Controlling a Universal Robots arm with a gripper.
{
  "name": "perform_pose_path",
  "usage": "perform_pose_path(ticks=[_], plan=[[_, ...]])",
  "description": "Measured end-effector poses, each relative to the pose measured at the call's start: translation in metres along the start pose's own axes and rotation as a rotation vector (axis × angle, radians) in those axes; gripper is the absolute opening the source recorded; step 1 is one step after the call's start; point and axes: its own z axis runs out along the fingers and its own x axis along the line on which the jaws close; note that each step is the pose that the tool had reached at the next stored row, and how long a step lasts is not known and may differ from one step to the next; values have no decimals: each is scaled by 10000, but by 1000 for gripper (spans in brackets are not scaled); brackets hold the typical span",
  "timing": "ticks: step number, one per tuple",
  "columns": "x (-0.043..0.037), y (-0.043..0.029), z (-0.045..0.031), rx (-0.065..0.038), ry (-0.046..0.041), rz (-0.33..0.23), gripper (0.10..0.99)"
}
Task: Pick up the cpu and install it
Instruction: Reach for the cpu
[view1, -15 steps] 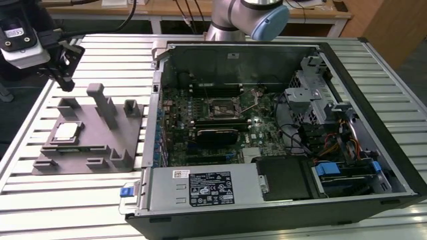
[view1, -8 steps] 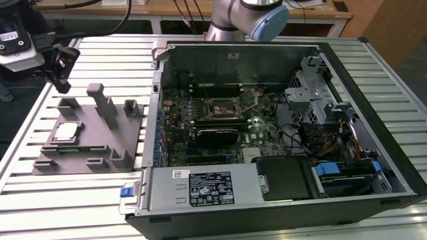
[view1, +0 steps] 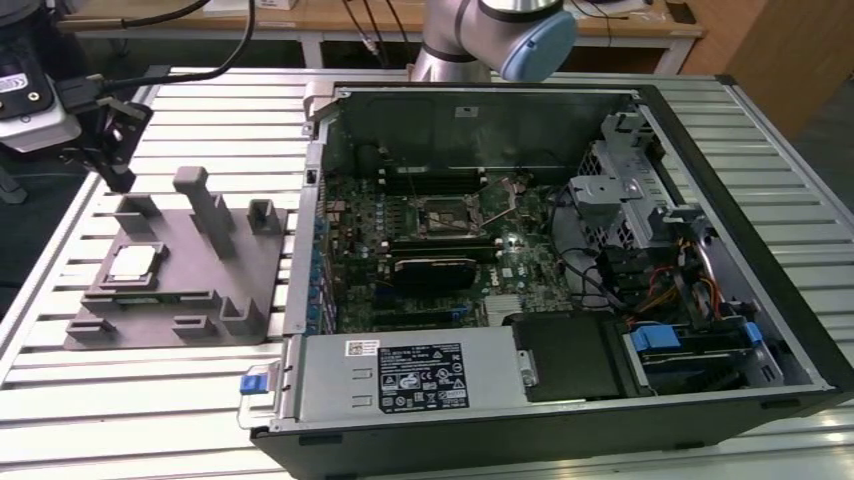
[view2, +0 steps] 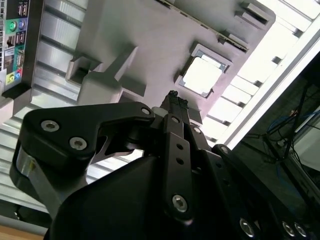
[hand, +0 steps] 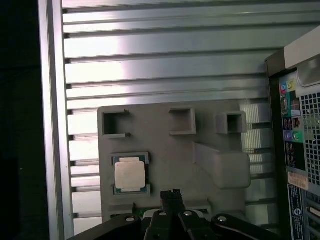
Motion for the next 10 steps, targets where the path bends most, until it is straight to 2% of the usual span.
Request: perform_pose_path(ticks=[10], plan=[[1,0,12,1,-1,1,106]])
